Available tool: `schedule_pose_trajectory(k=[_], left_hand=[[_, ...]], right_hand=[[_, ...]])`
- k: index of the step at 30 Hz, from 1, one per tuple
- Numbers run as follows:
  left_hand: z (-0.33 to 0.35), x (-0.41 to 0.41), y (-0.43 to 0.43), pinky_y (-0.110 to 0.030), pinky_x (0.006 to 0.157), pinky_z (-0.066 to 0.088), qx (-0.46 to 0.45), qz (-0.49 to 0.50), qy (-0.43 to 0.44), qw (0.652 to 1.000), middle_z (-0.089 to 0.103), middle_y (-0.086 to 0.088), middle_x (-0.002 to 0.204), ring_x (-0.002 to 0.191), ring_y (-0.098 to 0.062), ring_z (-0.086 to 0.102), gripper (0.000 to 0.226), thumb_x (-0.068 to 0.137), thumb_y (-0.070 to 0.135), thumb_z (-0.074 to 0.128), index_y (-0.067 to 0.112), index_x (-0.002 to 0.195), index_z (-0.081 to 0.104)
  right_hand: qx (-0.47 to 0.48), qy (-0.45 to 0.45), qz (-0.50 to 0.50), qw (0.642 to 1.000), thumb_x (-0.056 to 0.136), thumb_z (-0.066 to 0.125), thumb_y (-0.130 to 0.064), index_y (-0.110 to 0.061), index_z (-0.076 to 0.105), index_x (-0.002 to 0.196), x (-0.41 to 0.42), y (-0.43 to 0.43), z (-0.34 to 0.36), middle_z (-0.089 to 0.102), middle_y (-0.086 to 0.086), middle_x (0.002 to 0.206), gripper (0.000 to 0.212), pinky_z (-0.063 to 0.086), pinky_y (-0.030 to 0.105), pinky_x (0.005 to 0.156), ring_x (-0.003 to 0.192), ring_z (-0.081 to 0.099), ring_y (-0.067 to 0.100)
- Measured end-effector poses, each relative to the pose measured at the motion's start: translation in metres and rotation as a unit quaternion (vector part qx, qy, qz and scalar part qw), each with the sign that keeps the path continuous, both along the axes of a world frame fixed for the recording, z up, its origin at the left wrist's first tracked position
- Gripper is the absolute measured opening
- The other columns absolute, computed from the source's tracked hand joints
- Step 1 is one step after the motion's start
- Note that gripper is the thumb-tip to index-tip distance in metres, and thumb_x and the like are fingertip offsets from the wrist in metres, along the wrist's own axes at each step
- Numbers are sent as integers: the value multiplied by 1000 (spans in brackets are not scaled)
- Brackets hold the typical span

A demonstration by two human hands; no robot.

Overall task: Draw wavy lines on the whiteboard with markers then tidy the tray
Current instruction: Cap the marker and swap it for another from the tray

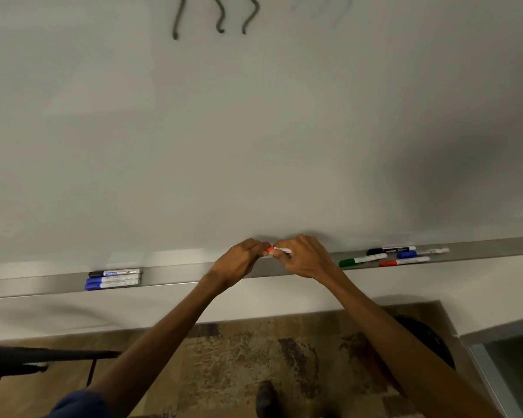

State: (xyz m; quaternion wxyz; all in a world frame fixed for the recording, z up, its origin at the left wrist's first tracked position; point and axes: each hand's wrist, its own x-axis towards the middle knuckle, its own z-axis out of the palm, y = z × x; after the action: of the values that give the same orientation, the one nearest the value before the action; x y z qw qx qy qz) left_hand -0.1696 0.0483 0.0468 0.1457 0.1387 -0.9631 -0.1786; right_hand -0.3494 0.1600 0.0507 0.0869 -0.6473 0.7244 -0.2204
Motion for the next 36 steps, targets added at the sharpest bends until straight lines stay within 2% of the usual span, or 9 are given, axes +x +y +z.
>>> schedule_pose_trajectory(k=[3,8,14,18,21,25,27,31,36], left_hand=[[13,8,2,-32,76,51,-12,-5,21,1000,66,-12,103,89,-27,62,39,98,24,31,11,120,60],[33,20,8,-30,68,51,-59,-9,52,997,65,-8,97,81,-23,59,22,96,8,49,12,116,58],[64,32,27,-23,72,40,-107,-20,56,992,64,-6,91,79,-17,51,29,96,10,38,6,114,61],[85,82,2,-25,83,44,-98,99,108,984,69,-12,100,87,-28,66,28,95,16,40,15,115,59],[121,119,-13,-27,74,47,-78,206,140,965,65,-2,93,82,-23,62,35,100,39,33,18,111,59],[161,102,11,-23,80,45,-54,240,237,940,66,3,101,88,-11,60,43,102,45,33,14,115,61],[176,91,21,-21,77,47,-48,249,283,925,65,5,101,87,-10,61,37,103,42,34,16,116,57],[218,82,26,-15,68,46,12,282,354,892,62,15,93,80,-7,61,19,97,38,51,26,112,48],[269,94,2,-8,75,45,15,316,445,838,67,11,101,93,-2,63,32,93,36,62,24,121,53]], right_hand=[[3,19,-13,1000,93,48,-51,-20,71,83,7,0,18,71,0,71,40,47,27,54,62,62,17],[10,16,-23,1000,92,47,-55,-18,57,66,23,4,46,60,1,59,46,36,26,51,55,55,20],[23,6,-37,999,91,46,-61,-14,47,58,42,23,76,49,-1,53,58,30,27,50,54,52,19],[51,-1,-153,987,80,37,-81,-12,44,53,11,51,92,57,1,57,75,38,31,56,60,58,23],[7,-79,-192,978,69,25,-94,-12,55,54,-18,73,108,53,-10,47,89,43,30,56,50,54,11],[-96,-180,-193,960,83,39,-73,-23,70,68,19,60,162,54,-23,46,61,39,26,55,52,53,4],[-155,-219,-166,949,91,36,-64,-26,71,79,47,46,192,59,-18,56,53,42,29,58,60,57,8],[-237,-255,-90,933,101,40,-38,-27,52,111,101,26,251,60,-3,73,19,46,35,61,62,55,15],[-327,-232,-41,915,100,49,-23,-32,30,129,147,-6,303,61,4,79,36,54,31,54,58,58,16]])
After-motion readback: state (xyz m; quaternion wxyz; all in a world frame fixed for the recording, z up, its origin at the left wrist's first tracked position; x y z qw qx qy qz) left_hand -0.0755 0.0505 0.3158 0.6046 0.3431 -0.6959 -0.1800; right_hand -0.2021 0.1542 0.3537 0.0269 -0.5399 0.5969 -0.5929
